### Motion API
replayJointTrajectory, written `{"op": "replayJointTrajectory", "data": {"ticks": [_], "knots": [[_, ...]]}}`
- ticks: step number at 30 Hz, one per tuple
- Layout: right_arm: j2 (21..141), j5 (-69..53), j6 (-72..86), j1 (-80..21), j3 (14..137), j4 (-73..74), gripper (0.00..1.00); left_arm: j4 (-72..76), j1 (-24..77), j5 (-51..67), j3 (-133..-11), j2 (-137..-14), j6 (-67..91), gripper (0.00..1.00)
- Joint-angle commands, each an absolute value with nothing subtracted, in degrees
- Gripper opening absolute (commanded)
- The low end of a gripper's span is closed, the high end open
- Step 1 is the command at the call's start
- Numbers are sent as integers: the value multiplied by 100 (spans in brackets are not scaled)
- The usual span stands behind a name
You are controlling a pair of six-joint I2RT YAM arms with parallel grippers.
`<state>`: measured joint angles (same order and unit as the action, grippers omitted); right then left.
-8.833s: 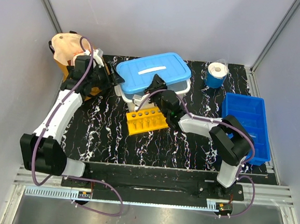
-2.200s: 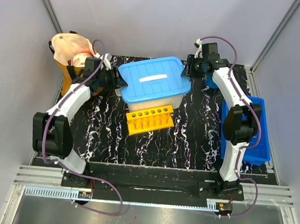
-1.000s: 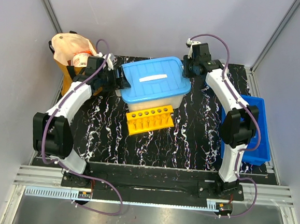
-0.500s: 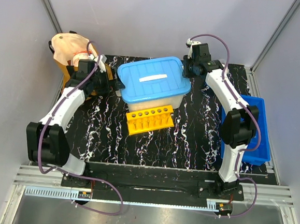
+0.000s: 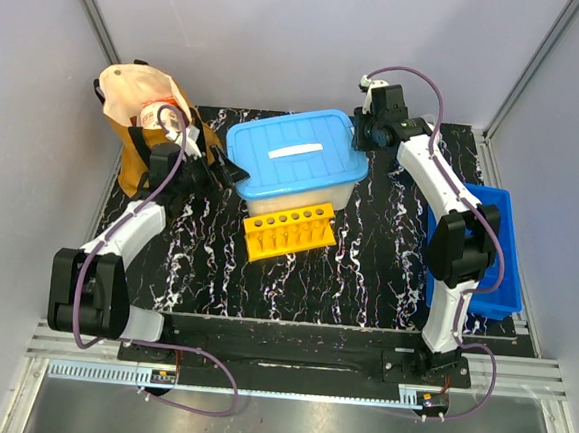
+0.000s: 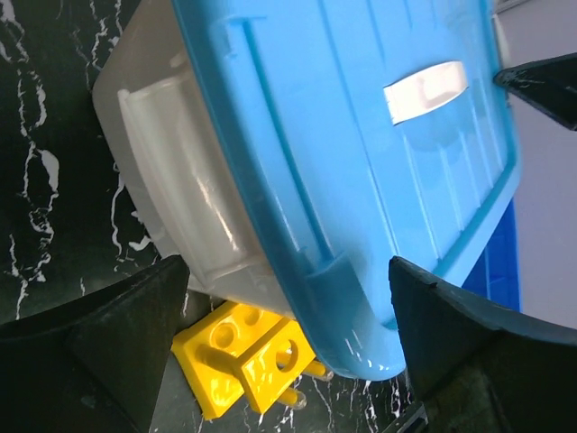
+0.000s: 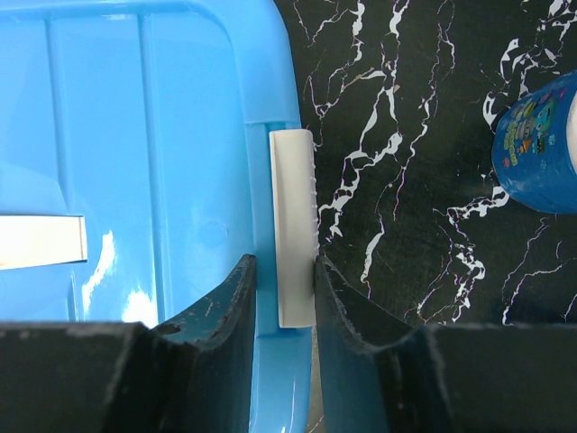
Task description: Organize the chemistry lab equipment
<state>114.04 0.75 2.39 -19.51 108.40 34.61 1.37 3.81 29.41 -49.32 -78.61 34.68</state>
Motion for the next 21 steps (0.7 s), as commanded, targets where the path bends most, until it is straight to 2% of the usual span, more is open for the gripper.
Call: {"op": "replayJointTrajectory", "data": {"ticks": [1, 21], "knots": [[11417, -298, 211, -2092, 10608, 4113, 5, 1546, 360, 3129, -4755, -7734, 4095, 97], [11373, -483, 299, -2092, 10582, 4078, 6, 2540, 360, 3033, -4280, -8182, 4676, 95]]}}
